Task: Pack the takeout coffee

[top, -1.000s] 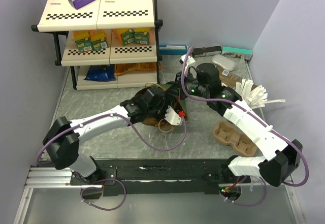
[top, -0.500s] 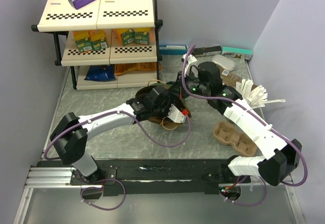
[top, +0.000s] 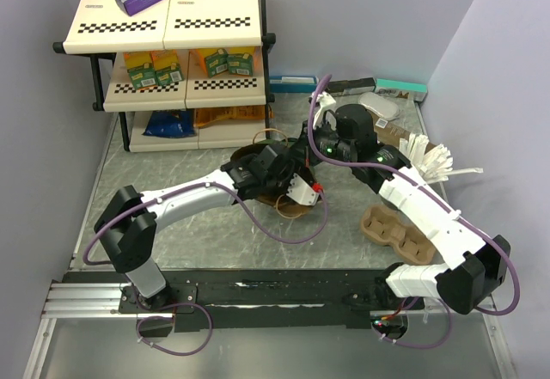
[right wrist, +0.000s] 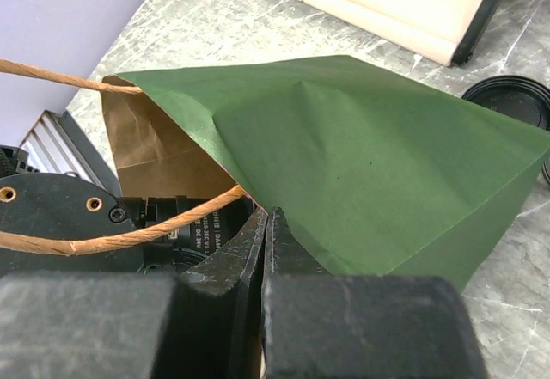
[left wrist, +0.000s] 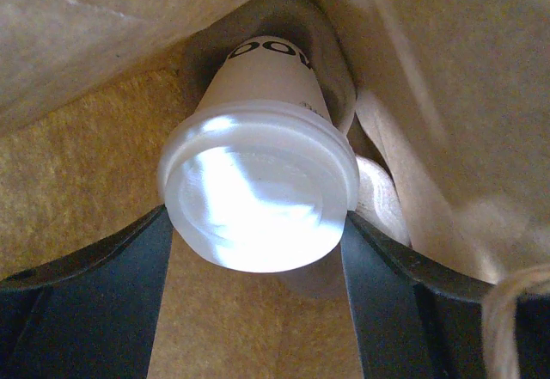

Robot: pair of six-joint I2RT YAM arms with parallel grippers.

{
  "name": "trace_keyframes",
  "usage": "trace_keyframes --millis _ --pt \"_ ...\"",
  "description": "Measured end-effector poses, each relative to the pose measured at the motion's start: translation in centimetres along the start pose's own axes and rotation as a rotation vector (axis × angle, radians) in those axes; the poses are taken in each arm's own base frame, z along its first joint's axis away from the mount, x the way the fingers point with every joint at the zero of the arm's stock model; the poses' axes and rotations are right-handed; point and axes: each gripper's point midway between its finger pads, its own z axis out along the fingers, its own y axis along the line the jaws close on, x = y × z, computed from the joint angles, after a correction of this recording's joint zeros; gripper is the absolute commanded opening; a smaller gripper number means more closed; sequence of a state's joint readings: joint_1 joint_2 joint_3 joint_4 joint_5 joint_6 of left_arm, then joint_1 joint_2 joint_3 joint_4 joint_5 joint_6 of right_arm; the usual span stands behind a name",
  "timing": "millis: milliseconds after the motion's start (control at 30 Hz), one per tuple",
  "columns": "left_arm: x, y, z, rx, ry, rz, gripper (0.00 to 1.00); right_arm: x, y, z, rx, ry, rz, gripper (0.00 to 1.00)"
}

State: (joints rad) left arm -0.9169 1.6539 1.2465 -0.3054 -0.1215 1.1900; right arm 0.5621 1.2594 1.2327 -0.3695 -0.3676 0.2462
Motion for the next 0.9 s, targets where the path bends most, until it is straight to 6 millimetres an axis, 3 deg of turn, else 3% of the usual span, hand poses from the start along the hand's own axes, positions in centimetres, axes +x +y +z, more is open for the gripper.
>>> trace_keyframes --millis 633,700,900 --pt "0.2 -1.0 -2.1 0.173 0.045 0.027 0.01 -1.2 0.7 -0.1 0.009 0.069 0.044 0.00" --pt "0.3 -1.5 -2.2 0.194 0.050 0.033 0.01 -0.9 0.6 0.2 0.009 0.094 0.064 0.14" --pt "0.8 -2.6 -2.2 0.241 0.071 0.060 0.01 -0.7 -0.2 0.5 0.003 0.121 0.139 0.34"
